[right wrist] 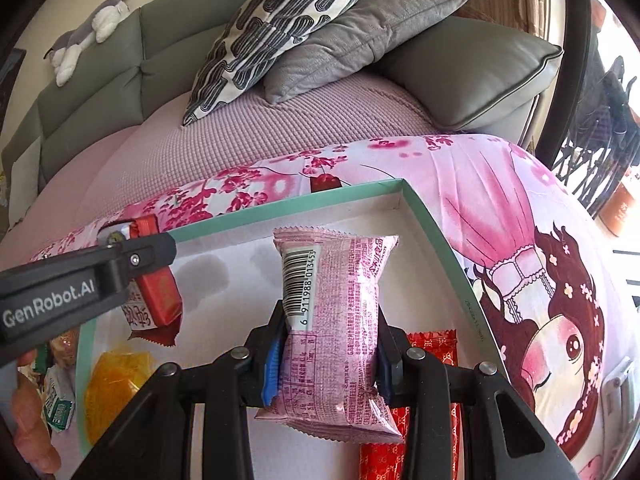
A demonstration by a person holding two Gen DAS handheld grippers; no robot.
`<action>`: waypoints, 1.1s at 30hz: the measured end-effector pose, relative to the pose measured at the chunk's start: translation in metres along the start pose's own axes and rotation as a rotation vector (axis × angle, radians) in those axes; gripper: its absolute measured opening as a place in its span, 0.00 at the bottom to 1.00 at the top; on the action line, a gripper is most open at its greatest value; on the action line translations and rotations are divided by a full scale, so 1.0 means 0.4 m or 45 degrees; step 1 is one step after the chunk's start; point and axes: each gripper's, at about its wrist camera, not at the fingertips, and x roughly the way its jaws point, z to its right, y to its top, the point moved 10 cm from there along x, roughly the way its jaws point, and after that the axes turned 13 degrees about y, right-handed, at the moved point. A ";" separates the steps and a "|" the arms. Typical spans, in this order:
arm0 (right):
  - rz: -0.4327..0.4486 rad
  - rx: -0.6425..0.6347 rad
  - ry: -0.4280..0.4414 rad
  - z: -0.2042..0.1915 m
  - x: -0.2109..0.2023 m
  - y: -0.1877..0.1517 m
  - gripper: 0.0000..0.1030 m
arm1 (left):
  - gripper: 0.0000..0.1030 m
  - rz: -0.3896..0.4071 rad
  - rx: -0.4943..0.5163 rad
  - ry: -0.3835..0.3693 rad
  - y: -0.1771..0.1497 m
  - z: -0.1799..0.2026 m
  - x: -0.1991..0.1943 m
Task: Organize snacks
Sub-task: 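Release the pink packet in the tray with the right tool while the left tool releases its packet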
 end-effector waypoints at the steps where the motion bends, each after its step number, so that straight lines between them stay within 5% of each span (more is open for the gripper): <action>1: -0.007 0.004 -0.001 0.005 0.005 0.002 0.38 | 0.42 -0.013 -0.001 -0.003 -0.001 0.003 0.011; 9: -0.058 -0.008 -0.041 0.032 0.034 0.017 0.40 | 0.43 -0.058 -0.020 -0.015 -0.004 0.006 0.049; 12: -0.064 -0.013 -0.046 0.031 0.034 0.019 0.40 | 0.61 -0.045 -0.028 -0.006 0.002 0.001 0.037; 21: -0.044 -0.043 -0.025 -0.005 -0.001 0.019 0.68 | 0.76 0.012 -0.066 -0.030 0.008 -0.031 -0.032; 25: -0.026 -0.069 -0.012 -0.026 -0.014 0.013 0.98 | 0.90 0.041 -0.095 0.002 0.001 -0.064 -0.053; 33: 0.004 -0.086 -0.036 -0.046 -0.055 -0.008 1.00 | 0.97 0.102 -0.154 0.041 -0.034 -0.140 -0.072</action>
